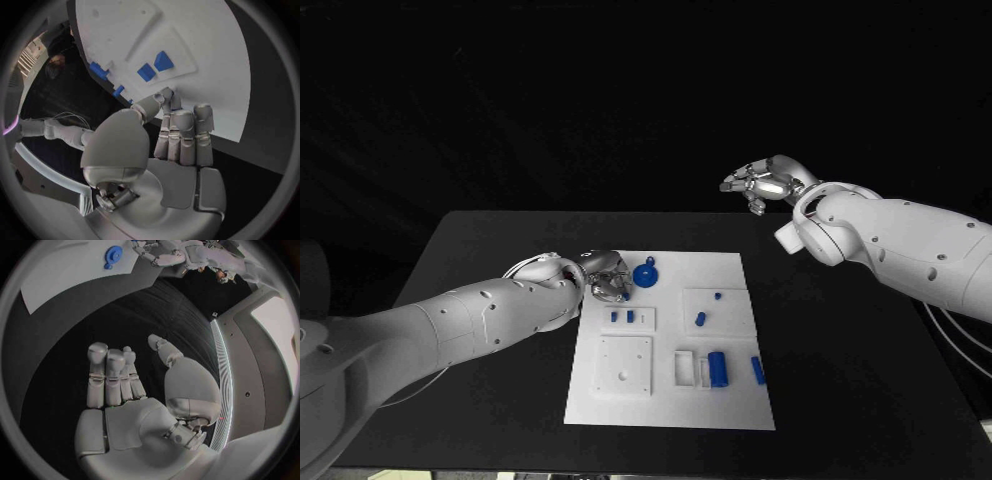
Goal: Assemble the parts on the task board
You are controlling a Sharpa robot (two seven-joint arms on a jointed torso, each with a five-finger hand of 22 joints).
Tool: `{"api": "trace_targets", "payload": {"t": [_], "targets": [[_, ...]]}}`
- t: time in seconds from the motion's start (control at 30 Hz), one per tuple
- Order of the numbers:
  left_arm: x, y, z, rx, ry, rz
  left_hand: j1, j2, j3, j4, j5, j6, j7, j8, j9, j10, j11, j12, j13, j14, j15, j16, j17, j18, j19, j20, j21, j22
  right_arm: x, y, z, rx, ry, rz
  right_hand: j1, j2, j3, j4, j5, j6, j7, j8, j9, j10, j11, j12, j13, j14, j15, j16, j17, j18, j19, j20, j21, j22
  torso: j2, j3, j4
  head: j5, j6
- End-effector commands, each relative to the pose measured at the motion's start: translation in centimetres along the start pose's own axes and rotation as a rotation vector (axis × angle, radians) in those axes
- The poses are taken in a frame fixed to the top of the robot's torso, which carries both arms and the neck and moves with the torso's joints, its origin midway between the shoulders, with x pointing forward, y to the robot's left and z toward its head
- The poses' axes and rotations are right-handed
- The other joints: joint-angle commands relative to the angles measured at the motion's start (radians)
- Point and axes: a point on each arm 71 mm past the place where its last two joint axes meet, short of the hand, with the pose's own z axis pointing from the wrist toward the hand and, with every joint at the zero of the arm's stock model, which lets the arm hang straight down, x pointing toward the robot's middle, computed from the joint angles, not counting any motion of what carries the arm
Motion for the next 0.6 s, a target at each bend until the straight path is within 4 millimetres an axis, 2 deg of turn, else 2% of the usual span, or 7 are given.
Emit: {"api": "trace_targets", "payload": {"t": [0.03,0.43,0.6], "targets": [[0.3,-0.2,0.2,0.010,0.014,-0.004,-0.001,0.008,0.008,0.000,0.006,0.007,0.001,0.005,0.000,0.029,0.023,0.002,0.001,-0.004,-0.004,0.004,-0.002,0.052,-0.001,-0.009,0.007,0.019,0.2,0.1,0.0,-0.011,0.016,-0.001,-0.005,0.003,0.003,-0.004,0.006,0.004,0.009,-0.006,-0.001,-0.008,-0.002,0.003,-0.001,0.002,0.003,0.000,-0.002,0.069,0.000,-0.005,-0.007,0.014,0.000,-0.0003,-0.0004,0.002,0.001],[1.5,-0.5,0.3,0.014,0.041,-0.011,-0.001,0.008,0.009,-0.001,0.006,0.007,0.001,0.005,0.000,0.030,0.023,0.002,0.002,-0.005,-0.004,0.004,-0.002,0.052,-0.002,-0.009,0.007,0.019,0.2,0.1,0.1,-0.011,0.017,-0.001,-0.006,0.003,0.003,-0.004,0.006,0.004,0.009,-0.006,-0.001,-0.008,-0.002,0.003,-0.002,0.002,0.003,0.000,-0.002,0.069,0.001,-0.005,-0.007,0.014,0.001,-0.0004,-0.0017,0.001,-0.002],[1.5,-0.3,0.2,0.011,0.038,-0.010,-0.001,0.008,0.009,-0.002,0.007,0.008,0.001,0.006,0.000,0.031,0.023,0.002,0.002,-0.005,-0.005,0.005,-0.002,0.051,-0.002,-0.009,0.007,0.019,0.2,0.1,0.0,-0.010,0.016,-0.002,-0.006,0.003,0.003,-0.004,0.006,0.004,0.009,-0.006,-0.001,-0.008,-0.002,0.003,-0.002,0.001,0.003,0.000,-0.002,0.069,0.001,-0.005,-0.007,0.014,0.000,0.0003,0.0002,-0.001,-0.003]]}}
